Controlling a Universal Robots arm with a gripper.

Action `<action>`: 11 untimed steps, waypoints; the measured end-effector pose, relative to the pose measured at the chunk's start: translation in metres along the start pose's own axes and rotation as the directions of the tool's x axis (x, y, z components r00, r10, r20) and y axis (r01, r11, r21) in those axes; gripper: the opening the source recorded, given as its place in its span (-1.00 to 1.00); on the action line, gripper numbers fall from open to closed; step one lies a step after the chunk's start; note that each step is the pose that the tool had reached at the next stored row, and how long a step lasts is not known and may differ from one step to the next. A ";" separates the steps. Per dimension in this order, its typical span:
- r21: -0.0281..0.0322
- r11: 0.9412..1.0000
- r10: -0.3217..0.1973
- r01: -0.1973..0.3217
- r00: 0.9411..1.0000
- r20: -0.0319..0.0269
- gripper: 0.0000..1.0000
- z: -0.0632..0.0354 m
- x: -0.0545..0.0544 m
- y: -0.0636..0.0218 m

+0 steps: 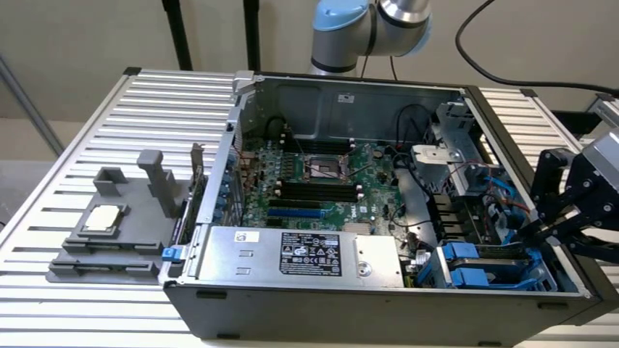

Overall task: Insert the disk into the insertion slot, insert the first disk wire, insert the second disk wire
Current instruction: 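Insert the first disk wire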

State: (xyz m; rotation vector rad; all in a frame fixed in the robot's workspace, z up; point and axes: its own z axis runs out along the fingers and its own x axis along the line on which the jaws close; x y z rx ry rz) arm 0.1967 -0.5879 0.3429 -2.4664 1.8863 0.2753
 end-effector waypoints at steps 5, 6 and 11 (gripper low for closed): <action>-0.002 1.000 -0.009 0.009 1.000 -0.001 -0.66 0.0005 -0.001 0.0043; -0.002 1.000 -0.010 0.010 1.000 -0.001 -0.66 0.0008 -0.002 0.0065; -0.003 1.000 -0.015 0.015 1.000 -0.001 -0.66 0.0000 -0.005 0.0184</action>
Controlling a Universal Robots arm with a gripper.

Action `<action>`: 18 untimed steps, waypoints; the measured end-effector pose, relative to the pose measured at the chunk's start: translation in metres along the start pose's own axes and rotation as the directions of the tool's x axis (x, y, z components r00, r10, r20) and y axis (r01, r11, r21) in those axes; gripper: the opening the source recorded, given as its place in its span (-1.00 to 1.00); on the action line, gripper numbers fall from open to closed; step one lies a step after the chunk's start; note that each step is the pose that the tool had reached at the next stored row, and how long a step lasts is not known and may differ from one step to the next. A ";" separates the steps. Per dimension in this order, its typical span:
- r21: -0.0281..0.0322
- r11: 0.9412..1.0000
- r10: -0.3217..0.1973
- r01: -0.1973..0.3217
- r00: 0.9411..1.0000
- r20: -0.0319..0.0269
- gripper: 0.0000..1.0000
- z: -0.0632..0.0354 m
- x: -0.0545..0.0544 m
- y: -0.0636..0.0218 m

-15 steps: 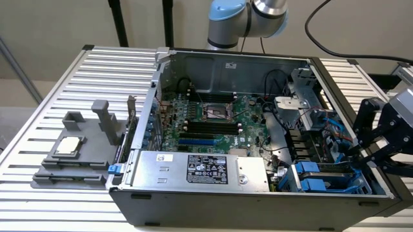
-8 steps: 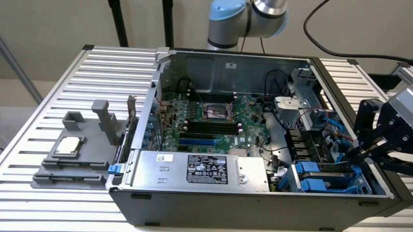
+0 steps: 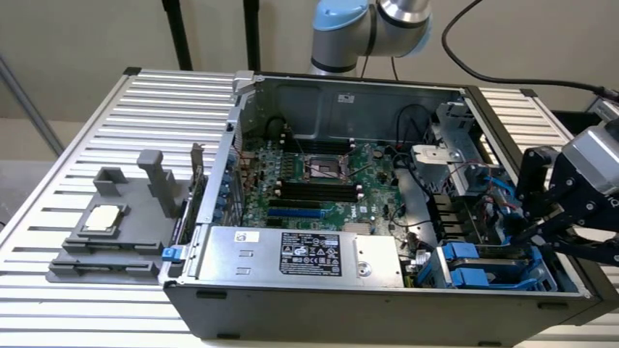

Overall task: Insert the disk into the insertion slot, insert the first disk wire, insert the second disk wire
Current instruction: 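Insert the first disk wire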

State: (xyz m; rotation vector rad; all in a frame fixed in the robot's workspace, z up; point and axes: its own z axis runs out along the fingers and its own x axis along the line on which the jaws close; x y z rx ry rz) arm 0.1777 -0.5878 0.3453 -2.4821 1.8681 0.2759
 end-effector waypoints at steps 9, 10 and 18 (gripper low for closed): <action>0.045 0.999 -0.006 0.006 1.000 -0.013 -0.66 0.0016 -0.005 0.0224; 0.051 0.999 -0.006 0.007 1.000 -0.014 -0.66 0.0018 -0.006 0.0241; 0.080 0.997 -0.009 0.011 1.000 -0.023 -0.63 0.0029 -0.008 0.0324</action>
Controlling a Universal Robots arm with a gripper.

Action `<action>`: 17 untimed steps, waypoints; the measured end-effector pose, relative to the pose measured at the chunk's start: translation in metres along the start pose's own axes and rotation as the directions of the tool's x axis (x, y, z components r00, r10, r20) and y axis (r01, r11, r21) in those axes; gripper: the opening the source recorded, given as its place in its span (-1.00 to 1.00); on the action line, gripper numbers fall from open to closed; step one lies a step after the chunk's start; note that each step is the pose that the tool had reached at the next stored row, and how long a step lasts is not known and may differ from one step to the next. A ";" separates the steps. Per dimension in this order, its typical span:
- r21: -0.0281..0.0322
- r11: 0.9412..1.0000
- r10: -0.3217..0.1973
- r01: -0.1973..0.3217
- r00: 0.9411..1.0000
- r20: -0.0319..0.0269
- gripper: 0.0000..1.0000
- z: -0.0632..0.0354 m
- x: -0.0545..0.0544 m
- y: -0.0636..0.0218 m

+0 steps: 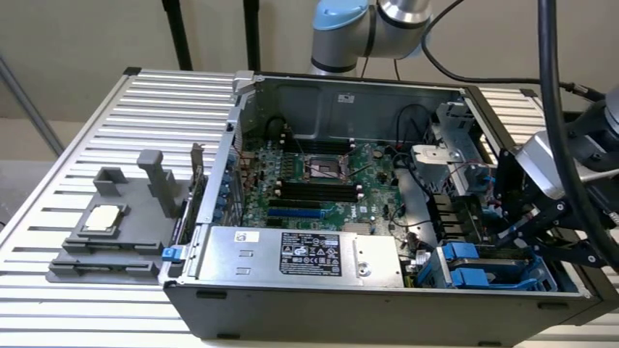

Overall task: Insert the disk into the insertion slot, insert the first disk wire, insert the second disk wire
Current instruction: 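Insert the first disk wire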

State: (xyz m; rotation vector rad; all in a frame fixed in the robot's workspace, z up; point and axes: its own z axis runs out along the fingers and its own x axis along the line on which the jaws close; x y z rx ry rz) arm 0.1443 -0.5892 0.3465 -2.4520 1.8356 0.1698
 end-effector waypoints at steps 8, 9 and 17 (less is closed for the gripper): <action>0.001 1.000 0.000 0.000 1.000 0.000 -0.51 -0.0113 0.001 -0.0005; 0.001 1.000 0.000 0.000 1.000 0.000 -0.51 -0.0121 0.002 -0.0020; 0.005 1.000 -0.001 0.001 1.000 0.019 -0.51 -0.0141 0.017 -0.0209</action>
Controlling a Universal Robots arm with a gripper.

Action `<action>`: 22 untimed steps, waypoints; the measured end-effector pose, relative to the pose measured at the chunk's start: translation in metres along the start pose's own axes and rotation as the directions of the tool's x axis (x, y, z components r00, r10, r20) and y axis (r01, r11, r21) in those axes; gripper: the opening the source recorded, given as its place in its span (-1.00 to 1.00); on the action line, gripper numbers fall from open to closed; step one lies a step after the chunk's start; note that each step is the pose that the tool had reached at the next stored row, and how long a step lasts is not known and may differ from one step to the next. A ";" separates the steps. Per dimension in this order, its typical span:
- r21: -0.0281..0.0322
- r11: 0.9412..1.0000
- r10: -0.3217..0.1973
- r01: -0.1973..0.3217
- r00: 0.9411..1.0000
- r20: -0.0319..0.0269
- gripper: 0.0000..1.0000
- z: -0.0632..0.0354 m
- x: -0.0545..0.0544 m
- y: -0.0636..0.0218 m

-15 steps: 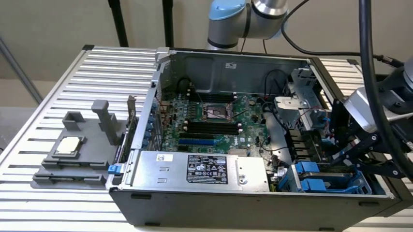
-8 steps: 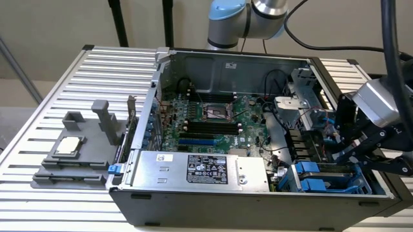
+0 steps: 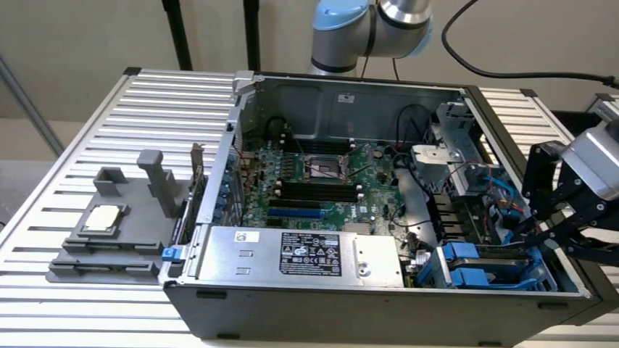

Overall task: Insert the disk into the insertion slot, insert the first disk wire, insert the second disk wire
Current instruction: 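Insert the first disk wire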

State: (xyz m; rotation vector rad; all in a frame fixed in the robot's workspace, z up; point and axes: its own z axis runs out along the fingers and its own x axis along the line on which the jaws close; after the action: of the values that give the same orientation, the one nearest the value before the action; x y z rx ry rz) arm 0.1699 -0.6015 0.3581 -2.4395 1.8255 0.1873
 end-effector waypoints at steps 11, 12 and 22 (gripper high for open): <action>0.001 1.000 0.000 0.000 1.000 0.007 -0.33 0.0074 0.006 -0.0009; 0.001 1.000 0.000 0.000 1.000 0.007 -0.33 0.0083 0.006 -0.0009; 0.001 1.000 0.000 0.000 1.000 0.008 -0.53 0.0100 0.004 -0.0015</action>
State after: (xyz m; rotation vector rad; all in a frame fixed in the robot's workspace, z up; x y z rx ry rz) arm 0.1719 -0.6030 0.3477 -2.4347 1.8214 0.1950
